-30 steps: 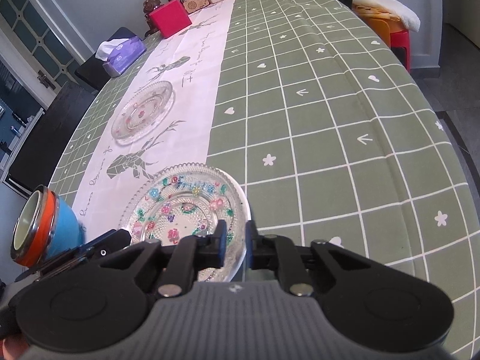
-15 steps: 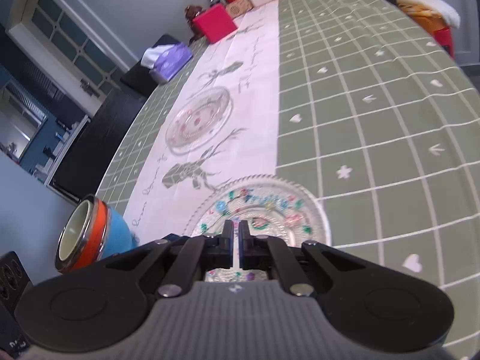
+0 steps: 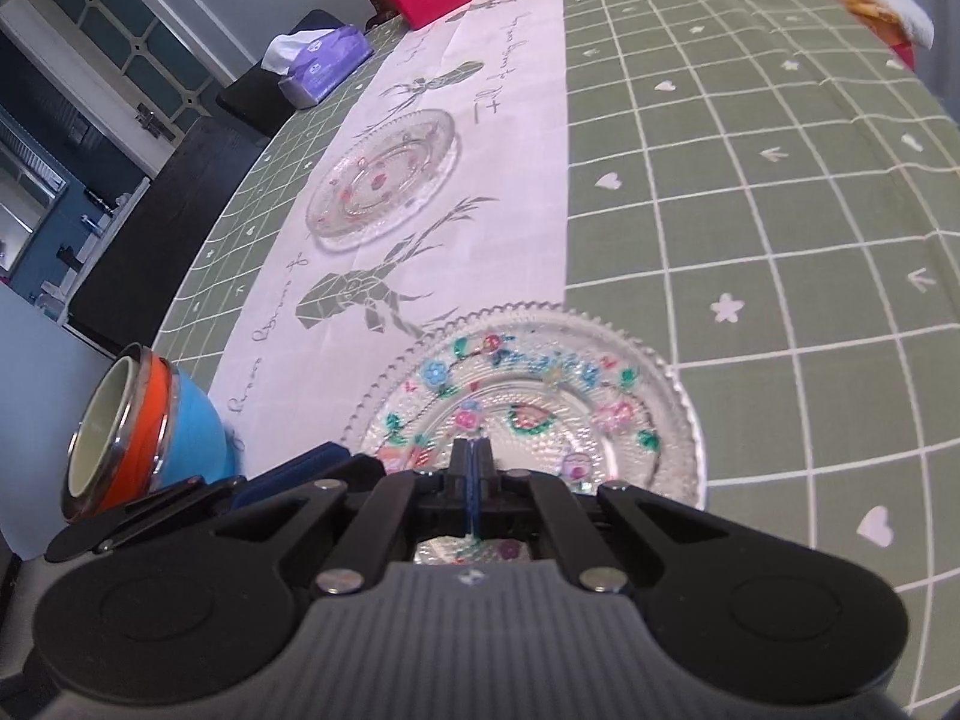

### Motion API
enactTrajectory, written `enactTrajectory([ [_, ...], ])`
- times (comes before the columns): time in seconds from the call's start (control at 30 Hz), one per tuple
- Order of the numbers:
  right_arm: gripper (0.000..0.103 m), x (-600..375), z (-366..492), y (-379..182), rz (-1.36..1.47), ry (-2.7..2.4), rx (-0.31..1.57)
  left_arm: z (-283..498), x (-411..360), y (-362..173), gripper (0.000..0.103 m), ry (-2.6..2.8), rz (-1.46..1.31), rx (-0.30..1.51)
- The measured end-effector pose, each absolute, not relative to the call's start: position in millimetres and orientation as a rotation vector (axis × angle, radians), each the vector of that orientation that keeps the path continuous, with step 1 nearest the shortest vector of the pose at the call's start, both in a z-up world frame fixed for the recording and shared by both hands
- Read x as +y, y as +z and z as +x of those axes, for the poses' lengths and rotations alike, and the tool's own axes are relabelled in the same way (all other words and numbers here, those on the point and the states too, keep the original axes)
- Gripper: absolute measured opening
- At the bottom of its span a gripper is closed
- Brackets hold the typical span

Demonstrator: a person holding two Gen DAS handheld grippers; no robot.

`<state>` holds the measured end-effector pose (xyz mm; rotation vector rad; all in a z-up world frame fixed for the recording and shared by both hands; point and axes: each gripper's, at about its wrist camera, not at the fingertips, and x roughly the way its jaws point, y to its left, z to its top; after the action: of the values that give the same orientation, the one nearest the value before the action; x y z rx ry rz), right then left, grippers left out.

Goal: Organize plates and bowls
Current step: 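Move the right tool to the clear pink-dotted glass plate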

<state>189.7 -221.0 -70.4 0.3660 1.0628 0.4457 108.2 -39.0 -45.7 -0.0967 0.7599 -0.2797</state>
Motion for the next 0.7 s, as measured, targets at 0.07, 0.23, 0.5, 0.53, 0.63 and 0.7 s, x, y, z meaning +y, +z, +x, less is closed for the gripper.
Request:
enactTrajectory([
  [0.07, 0.000, -220, 189, -68, 0.339, 0.425, 1.057, 110, -37, -40, 0.020, -0.279, -0.083, 0.757],
  [0.23, 0.000, -225, 189, -68, 0.353, 0.416, 1.060, 119, -35, -24, 0.020, -0.309, -0.036, 0.750],
  [0.5, 0.000, -218, 195, -70, 0.383, 0.448, 1.076, 147, -17, 4, 0.020, -0.340, 0.017, 0.769],
  [0.53, 0.000, -217, 196, -71, 0.389, 0.457, 1.080, 150, -14, 8, 0.020, -0.339, 0.027, 0.772],
  [0.63, 0.000, -214, 198, -71, 0.405, 0.469, 1.092, 164, -1, 20, 0.020, -0.334, 0.036, 0.787],
  [0.7, 0.000, -211, 202, -69, 0.391, 0.461, 1.084, 173, 9, 27, 0.020, -0.320, 0.037, 0.800],
])
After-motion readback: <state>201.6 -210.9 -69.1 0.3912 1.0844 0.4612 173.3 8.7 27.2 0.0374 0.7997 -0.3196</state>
